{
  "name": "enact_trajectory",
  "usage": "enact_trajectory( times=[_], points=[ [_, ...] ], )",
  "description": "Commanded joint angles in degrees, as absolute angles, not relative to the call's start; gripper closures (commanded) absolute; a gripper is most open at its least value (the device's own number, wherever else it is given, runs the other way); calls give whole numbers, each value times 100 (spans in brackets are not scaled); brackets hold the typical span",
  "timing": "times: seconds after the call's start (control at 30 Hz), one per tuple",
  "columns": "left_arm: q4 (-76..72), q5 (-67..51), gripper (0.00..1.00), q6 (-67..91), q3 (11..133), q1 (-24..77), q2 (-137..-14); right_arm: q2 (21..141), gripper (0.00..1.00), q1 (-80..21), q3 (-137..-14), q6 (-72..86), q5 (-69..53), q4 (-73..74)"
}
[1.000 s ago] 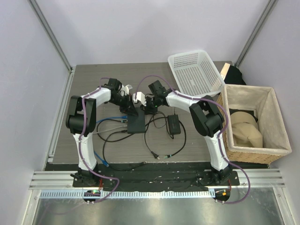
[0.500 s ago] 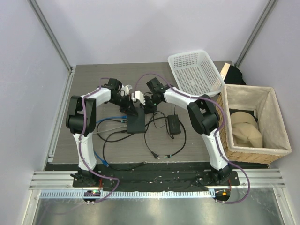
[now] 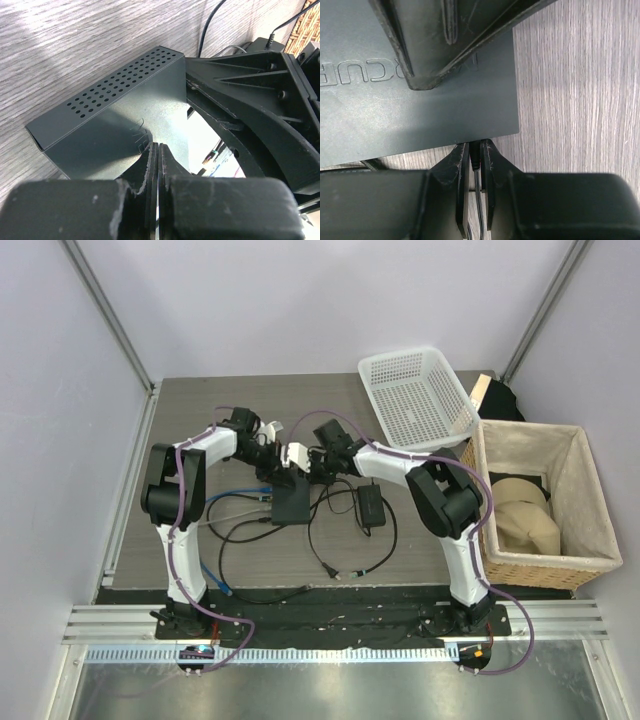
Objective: Pull the plug from the switch port
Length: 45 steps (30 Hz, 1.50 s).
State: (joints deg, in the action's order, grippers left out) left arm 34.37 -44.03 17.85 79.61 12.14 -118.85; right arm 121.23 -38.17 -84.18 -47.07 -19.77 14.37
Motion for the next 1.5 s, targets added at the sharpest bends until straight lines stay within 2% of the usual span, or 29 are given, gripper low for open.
enact_trajectory(
  times=[0.0,0.13,0.23,0.3,0.4,0.43,0.53,0.67,0.77,0.9,1.0,1.07,1.2,1.27,1.4,1.43,1.47],
  points=[
    [3639,-2610,100,1345,7585,1301,-12586,12418,98,-3744,-8788,-4737,-1906,1589],
    [3656,-2610,100,1336,7594,1318,-12586,13129,99,-3735,-10356,-5053,-2679,3780],
    [3656,-2602,100,1327,7585,1327,-12568,13430,99,-3735,-10653,-5027,-2926,4314],
    [3647,-2584,100,1327,7576,1345,-12560,13264,99,-3744,-10469,-5036,-2875,4263],
    [3656,-2575,100,1327,7576,1345,-12560,12625,99,-3779,-9112,-4677,-2176,3045],
    [3656,-2575,100,1327,7585,1345,-12568,12438,99,-3797,-8766,-4624,-1953,2119],
    [3674,-2584,100,1336,7594,1345,-12577,12076,99,-3797,-8139,-4719,-1626,1292],
    [3691,-2610,100,1327,7629,1345,-12638,12523,95,-3744,-8972,-5027,-2258,2502],
    [3700,-2610,100,1318,7638,1345,-12639,13050,99,-3735,-9998,-5045,-2566,3504],
    [3709,-2471,100,1336,7620,1362,-12612,13306,99,-3718,-10301,-5237,-2575,4182],
    [3744,-2163,100,1415,7638,1406,-12577,13640,99,-3683,-10836,-5730,-2751,5269],
    [3753,-2241,100,1406,7664,1415,-12612,13597,99,-3657,-10715,-5608,-2532,5204],
    [3762,-2268,100,1406,7690,1415,-12656,12868,99,-3656,-9433,-5098,-1899,3049],
    [3753,-2259,100,1415,7682,1424,-12648,12727,98,-3656,-9246,-5185,-1732,2734],
    [3779,-2250,100,1415,7717,1450,-12700,12972,99,-3595,-9824,-5115,-1800,3092],
    [3788,-2241,100,1406,7725,1450,-12709,13068,99,-3560,-10078,-5202,-2063,3442],
    [3788,-2233,100,1441,7734,1459,-12718,13243,99,-3542,-10838,-5447,-2283,4446]
  ],
)
